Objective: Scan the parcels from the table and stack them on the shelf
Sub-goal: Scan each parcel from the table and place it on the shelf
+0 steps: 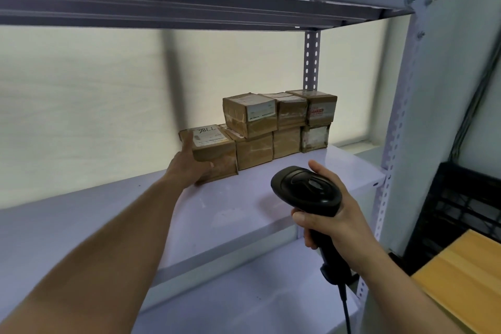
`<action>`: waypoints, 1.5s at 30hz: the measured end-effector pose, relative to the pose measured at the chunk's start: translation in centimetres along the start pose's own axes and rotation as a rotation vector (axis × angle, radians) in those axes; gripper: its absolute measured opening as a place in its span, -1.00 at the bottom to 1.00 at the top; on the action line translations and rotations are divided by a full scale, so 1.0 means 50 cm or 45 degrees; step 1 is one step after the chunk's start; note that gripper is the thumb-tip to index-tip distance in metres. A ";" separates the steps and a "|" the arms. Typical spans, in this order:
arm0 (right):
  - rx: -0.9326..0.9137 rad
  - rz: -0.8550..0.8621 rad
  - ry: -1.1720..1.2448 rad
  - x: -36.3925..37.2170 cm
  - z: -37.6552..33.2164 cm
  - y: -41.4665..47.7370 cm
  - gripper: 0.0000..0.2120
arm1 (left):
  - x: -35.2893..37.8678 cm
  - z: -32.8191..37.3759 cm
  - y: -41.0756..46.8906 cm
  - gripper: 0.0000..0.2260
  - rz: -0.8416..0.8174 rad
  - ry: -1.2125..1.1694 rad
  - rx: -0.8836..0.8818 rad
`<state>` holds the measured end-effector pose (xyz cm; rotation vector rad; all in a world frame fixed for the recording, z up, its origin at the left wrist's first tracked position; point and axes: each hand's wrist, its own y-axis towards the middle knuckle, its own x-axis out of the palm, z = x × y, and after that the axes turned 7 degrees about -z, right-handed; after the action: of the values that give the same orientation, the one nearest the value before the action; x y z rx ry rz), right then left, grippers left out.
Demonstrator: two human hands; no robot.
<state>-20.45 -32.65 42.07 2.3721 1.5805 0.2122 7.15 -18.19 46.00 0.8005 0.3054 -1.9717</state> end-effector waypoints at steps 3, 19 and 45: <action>0.009 -0.007 0.026 -0.006 -0.001 -0.017 -0.18 | 0.000 0.004 -0.023 -0.04 0.096 0.043 -0.036; 0.007 0.098 0.008 -0.257 -0.035 -0.297 -0.17 | 0.389 0.199 -0.368 -0.44 0.255 0.316 0.513; 0.132 0.856 -0.189 -0.749 -0.035 -0.822 -0.09 | 1.066 0.492 -0.709 -0.35 -0.763 0.224 0.595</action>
<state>-71.64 -52.04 32.16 2.8421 0.6994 0.0825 -50.73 -49.06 26.15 1.2983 0.2000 -2.5887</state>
